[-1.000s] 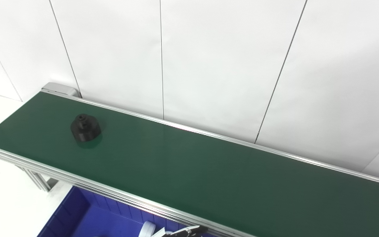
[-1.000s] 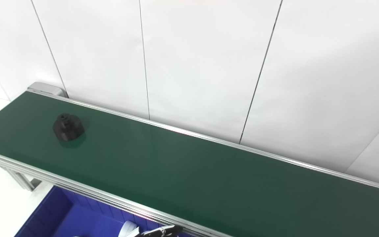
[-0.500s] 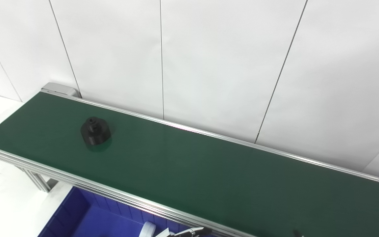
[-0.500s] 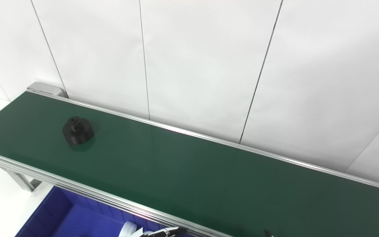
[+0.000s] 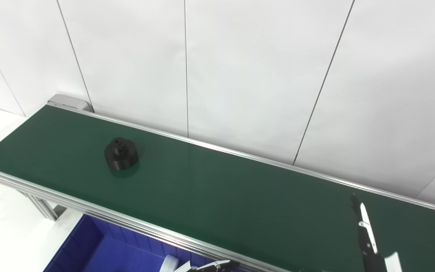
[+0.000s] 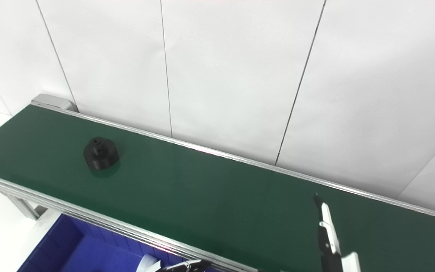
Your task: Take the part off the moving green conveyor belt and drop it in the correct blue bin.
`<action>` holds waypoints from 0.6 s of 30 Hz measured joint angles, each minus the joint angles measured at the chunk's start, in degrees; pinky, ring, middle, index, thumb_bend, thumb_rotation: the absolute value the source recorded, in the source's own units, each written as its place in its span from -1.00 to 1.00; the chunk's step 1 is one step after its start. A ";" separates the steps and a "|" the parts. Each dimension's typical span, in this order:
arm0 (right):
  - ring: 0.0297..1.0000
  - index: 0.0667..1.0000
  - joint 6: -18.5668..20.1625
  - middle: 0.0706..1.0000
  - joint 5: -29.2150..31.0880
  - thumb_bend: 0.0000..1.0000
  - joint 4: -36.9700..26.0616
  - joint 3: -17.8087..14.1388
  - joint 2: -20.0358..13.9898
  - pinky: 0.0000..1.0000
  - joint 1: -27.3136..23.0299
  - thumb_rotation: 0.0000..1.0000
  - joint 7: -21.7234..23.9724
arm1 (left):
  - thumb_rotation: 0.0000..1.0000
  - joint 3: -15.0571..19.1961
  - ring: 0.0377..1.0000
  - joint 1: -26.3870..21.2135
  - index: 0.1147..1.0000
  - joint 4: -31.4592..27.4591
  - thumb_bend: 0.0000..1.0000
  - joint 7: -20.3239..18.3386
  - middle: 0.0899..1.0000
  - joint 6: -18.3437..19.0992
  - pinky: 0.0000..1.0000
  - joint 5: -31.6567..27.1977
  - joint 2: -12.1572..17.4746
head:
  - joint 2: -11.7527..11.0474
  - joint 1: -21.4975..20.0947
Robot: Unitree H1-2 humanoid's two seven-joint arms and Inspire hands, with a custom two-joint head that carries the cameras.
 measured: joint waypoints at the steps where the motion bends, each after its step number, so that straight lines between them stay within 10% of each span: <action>1: 0.94 1.00 0.09 0.97 -0.25 0.75 0.00 0.05 0.13 0.86 -0.39 -0.03 0.04 | -0.06 0.12 0.81 -0.01 0.79 -0.04 0.64 -0.12 0.86 0.00 0.66 -0.02 0.00 | 0.44 -1.31; 18: 0.82 0.95 4.93 0.87 -6.20 0.67 -2.55 2.51 3.83 0.66 -1.59 -0.27 2.56 | -0.08 9.05 0.98 0.20 0.94 -1.27 0.61 -12.74 1.00 -0.02 0.93 -5.42 -0.09 | 5.98 -19.86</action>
